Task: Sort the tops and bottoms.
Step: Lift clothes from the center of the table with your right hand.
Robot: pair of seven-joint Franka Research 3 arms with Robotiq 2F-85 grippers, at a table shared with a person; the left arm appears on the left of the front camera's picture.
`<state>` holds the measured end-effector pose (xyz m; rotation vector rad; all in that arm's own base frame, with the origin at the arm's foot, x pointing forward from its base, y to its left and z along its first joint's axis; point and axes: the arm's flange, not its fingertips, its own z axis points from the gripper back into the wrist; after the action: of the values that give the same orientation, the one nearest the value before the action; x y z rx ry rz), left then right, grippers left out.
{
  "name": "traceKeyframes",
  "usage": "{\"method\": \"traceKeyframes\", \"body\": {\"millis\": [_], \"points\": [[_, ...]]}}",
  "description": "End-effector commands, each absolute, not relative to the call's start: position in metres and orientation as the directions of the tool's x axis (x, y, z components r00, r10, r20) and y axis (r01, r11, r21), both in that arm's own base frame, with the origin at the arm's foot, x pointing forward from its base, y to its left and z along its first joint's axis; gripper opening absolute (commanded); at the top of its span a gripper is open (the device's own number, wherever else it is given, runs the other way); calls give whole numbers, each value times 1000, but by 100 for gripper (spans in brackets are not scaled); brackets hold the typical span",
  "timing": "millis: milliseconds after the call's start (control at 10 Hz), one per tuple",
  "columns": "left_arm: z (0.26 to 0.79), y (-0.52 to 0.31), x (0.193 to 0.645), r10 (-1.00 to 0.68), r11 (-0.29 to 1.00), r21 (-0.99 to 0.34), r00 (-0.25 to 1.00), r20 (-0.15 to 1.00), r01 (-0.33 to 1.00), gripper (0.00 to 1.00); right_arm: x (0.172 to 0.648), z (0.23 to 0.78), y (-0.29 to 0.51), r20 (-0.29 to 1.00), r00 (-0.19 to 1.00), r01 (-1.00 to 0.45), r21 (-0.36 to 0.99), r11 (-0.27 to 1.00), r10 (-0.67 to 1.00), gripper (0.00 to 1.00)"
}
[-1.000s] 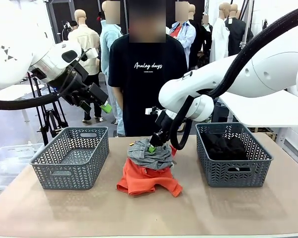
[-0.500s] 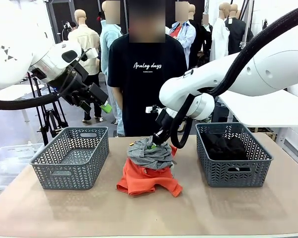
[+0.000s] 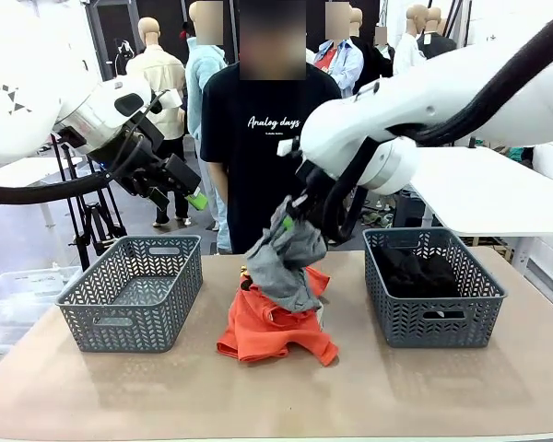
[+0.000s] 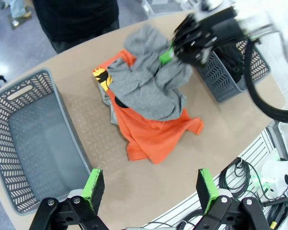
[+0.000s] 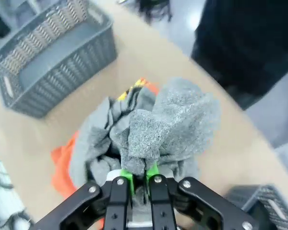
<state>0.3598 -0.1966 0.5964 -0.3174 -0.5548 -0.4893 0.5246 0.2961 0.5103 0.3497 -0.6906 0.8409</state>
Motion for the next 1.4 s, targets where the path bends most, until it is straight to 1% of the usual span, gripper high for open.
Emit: {"method": "traceKeyframes", "body": {"millis": [0, 300, 500, 700, 800, 900, 1000, 1300], "points": [[596, -196, 359, -355, 842, -149, 741, 570, 518, 100, 473, 544, 262, 780, 338, -743, -123, 658, 527, 0], [596, -196, 359, -355, 842, -149, 741, 570, 518, 100, 428, 583, 264, 859, 128, -722, -262, 640, 496, 0], [596, -196, 359, -355, 842, -149, 741, 570, 518, 100, 407, 600, 264, 867, 76, -705, -303, 642, 492, 0], [596, -196, 359, -355, 842, -149, 741, 570, 518, 100, 404, 603, 258, 879, 71, -697, -294, 654, 471, 0], [596, -196, 359, -355, 842, -149, 741, 570, 518, 100, 408, 598, 255, 885, 91, -703, -268, 659, 457, 0], [596, -196, 359, -355, 842, -149, 741, 570, 518, 100, 419, 584, 247, 891, 143, -705, -213, 676, 430, 0], [596, -196, 359, -355, 842, -149, 741, 570, 518, 100, 403, 617, 273, 873, 97, -699, -281, 658, 477, 0], [596, -196, 359, -355, 842, -149, 741, 570, 518, 100, 403, 617, 273, 873, 97, -699, -281, 658, 477, 0]]}}
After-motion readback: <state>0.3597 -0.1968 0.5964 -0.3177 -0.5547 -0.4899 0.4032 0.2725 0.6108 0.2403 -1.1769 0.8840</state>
